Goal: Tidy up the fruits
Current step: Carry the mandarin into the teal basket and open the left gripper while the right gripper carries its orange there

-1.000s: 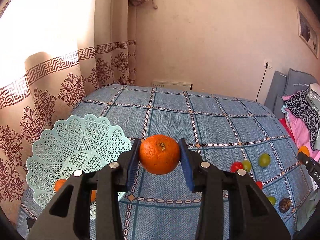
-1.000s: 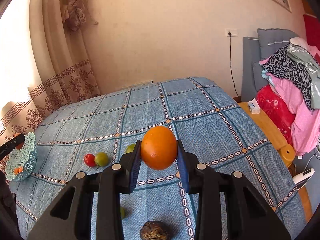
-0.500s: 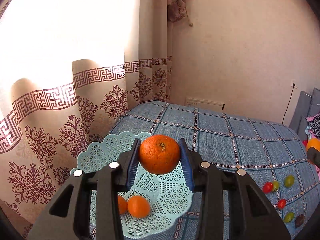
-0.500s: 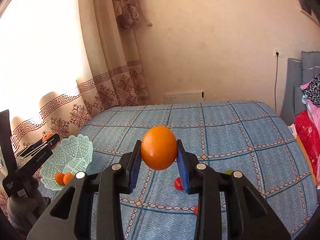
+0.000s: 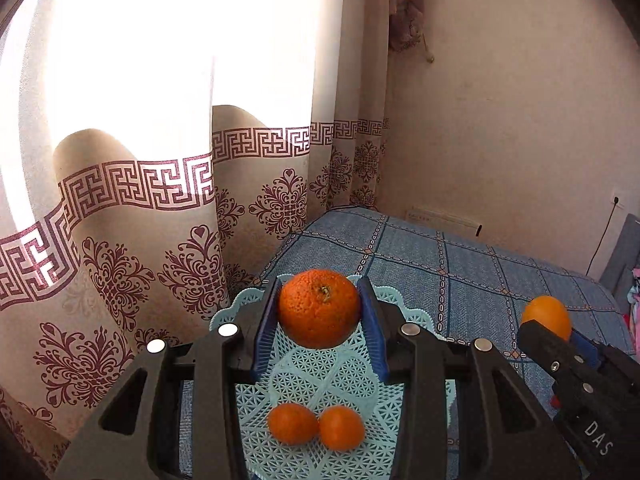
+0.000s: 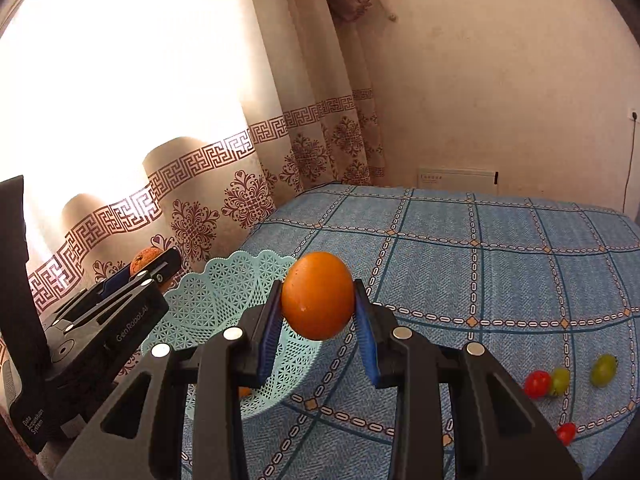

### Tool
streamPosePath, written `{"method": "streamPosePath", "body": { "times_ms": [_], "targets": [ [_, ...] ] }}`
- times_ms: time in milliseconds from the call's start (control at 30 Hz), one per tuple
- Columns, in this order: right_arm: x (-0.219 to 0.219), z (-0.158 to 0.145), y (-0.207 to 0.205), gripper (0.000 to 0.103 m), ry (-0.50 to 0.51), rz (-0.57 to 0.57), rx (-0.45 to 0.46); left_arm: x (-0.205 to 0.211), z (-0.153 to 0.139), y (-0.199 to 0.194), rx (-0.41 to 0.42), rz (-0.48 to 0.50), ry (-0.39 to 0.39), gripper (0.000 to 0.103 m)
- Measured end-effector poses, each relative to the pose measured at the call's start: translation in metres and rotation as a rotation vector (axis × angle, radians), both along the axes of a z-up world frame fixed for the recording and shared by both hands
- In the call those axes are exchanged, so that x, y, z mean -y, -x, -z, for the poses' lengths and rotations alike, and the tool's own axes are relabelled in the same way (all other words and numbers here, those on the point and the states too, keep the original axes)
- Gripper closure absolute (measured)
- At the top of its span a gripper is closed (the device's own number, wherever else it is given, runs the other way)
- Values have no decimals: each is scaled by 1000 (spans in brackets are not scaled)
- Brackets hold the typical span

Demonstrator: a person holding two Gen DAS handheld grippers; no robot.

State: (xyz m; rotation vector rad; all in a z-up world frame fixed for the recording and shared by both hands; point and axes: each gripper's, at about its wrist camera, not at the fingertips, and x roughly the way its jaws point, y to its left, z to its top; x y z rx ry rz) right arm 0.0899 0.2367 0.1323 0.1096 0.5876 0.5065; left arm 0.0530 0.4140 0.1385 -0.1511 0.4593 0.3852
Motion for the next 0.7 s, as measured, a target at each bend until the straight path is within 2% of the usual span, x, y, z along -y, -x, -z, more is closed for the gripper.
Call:
{"method": "streamPosePath", "body": {
  "times_ms": [267, 600, 633, 667, 700],
  "targets": [
    [-31, 31, -12, 69, 50, -57, -62, -25, 12, -6, -49, -13, 74, 63],
    [-44, 50, -11, 69, 108, -86, -71, -26, 20, -13, -87, 0, 73, 62],
    [-45, 51, -11, 68, 111, -89, -71, -25, 21, -14, -93, 0, 74, 54],
    [-45, 51, -10, 68, 113, -89, -70, -25, 21, -14, -92, 0, 75, 36],
    [-45, 51, -10, 61, 112, -92, -70, -24, 21, -14, -87, -1, 73, 31]
  ]
}}
